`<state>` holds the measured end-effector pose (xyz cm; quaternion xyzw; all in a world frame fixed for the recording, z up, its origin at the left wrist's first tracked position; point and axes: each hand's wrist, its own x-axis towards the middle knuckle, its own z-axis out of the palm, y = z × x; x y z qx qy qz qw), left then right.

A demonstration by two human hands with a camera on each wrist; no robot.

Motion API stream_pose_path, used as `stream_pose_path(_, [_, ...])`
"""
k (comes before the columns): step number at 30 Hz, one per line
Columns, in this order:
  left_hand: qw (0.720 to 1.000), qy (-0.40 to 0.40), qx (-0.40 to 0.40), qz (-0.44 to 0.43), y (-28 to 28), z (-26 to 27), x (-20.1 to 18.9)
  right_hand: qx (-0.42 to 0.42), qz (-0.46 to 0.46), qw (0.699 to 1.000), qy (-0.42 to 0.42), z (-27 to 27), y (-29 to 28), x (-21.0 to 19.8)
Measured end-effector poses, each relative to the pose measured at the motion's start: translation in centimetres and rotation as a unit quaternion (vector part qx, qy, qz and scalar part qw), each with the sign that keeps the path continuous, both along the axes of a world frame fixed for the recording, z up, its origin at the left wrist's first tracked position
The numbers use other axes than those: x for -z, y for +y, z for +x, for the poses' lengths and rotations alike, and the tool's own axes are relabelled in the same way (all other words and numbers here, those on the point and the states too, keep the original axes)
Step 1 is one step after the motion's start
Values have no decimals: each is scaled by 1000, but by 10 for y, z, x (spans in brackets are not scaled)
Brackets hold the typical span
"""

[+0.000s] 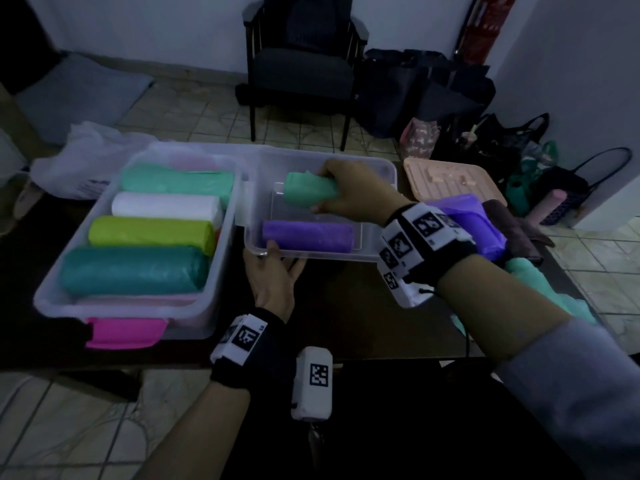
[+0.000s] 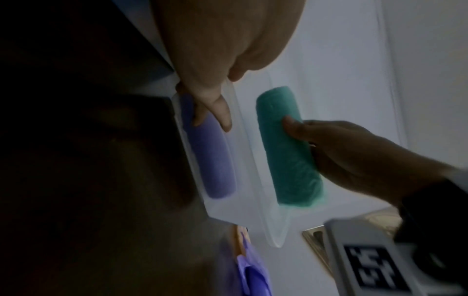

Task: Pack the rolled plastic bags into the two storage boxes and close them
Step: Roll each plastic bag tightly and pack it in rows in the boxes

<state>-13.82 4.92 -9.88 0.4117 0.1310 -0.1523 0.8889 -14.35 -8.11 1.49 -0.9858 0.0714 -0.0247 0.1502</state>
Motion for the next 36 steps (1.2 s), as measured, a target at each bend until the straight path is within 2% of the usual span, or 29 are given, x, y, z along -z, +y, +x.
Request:
stream_pose_path(6, [1000, -13, 15, -19, 8, -12, 9, -6, -11, 997, 71, 40, 11, 25])
stream_pose_path(13, [1000, -4, 10, -18, 9, -13, 16, -16, -42, 985, 164, 61, 17, 33])
stream_pose_path(18, [1000, -6, 5, -21, 8, -10, 17, -10, -63, 985, 161, 62, 16, 34])
stream_pose_path(22, [1000, -15, 3, -19, 8, -10, 16, 10, -37, 989, 145, 62, 18, 35])
stream_pose_path(28, [1000, -14, 0, -8, 6, -8, 12, -5, -73, 989, 130, 62, 17, 36])
stream_pose_path(31, [1000, -9, 2, -7, 5, -8, 10, -32, -51, 992, 112, 57, 17, 37])
stream_pose_path(36, [1000, -10, -1, 1, 5, -6, 9, -56, -71, 986, 140, 50, 16, 44])
